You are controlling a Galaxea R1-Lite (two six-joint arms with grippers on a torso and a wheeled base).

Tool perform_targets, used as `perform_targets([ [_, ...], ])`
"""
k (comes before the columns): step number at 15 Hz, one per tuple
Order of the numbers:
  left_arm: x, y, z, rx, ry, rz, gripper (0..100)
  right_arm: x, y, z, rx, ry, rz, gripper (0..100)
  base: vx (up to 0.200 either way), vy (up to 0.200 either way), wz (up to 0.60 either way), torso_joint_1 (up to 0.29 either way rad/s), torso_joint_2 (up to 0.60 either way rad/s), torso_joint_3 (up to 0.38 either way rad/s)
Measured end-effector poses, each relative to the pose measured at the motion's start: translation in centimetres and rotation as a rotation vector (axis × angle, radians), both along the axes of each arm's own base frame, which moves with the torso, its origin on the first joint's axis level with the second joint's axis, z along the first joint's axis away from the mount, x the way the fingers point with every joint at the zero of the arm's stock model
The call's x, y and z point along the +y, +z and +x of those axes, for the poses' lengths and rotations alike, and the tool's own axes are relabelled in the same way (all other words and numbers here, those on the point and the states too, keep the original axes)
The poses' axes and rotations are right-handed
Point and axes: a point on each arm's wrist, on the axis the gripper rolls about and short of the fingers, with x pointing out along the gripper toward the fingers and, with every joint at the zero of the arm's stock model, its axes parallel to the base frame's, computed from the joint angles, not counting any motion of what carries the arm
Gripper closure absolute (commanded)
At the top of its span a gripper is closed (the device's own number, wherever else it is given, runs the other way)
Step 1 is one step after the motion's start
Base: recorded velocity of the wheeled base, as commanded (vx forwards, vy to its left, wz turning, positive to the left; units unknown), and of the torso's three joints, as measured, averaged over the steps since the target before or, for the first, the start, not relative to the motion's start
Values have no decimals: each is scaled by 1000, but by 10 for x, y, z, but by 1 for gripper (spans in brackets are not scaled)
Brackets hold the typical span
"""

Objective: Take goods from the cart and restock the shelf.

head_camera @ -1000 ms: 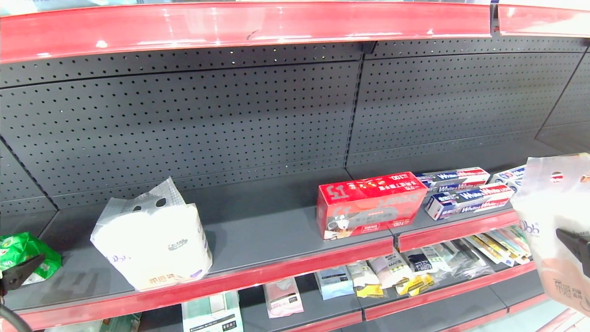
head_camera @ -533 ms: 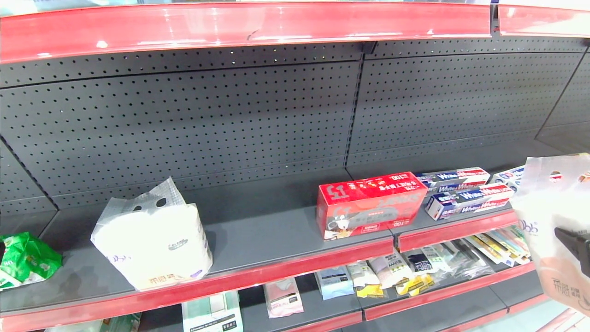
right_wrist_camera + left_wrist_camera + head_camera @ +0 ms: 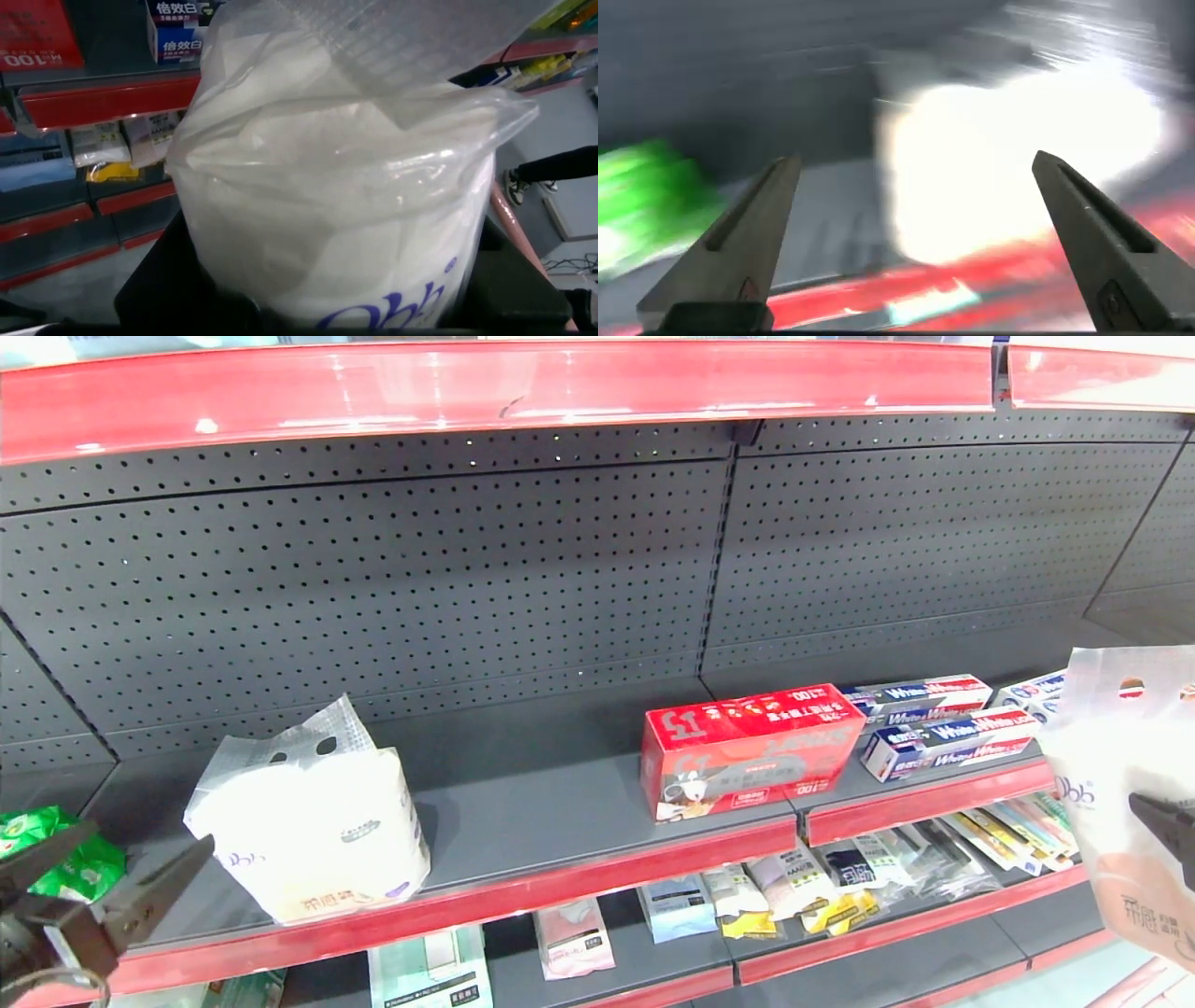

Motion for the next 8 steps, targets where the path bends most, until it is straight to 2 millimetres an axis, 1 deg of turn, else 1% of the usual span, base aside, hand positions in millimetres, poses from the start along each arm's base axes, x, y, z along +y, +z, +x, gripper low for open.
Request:
perform_targets([
  [2, -12, -1, -22, -24, -170, 15, 0, 0, 1, -1, -8, 1, -1, 100, 0, 0, 0, 0, 0, 0],
  [4, -21, -8, -45, 35, -275, 8, 0, 0, 3, -4, -22, 5, -1, 100, 0, 0, 0, 0, 0, 0],
  [5, -23, -12, -57, 81, -269, 16, 0, 0, 4, -6, -32, 15, 1, 100, 0, 0, 0, 0, 0, 0],
  [6, -23, -14, -68, 106, -214, 38, 0, 2, 6, -8, -41, 37, 6, 100, 0, 0, 0, 0, 0, 0],
  [8, -23, -10, -80, 56, -123, 92, 0, 7, 9, -12, -58, 95, 1, 100, 0, 0, 0, 0, 0, 0],
])
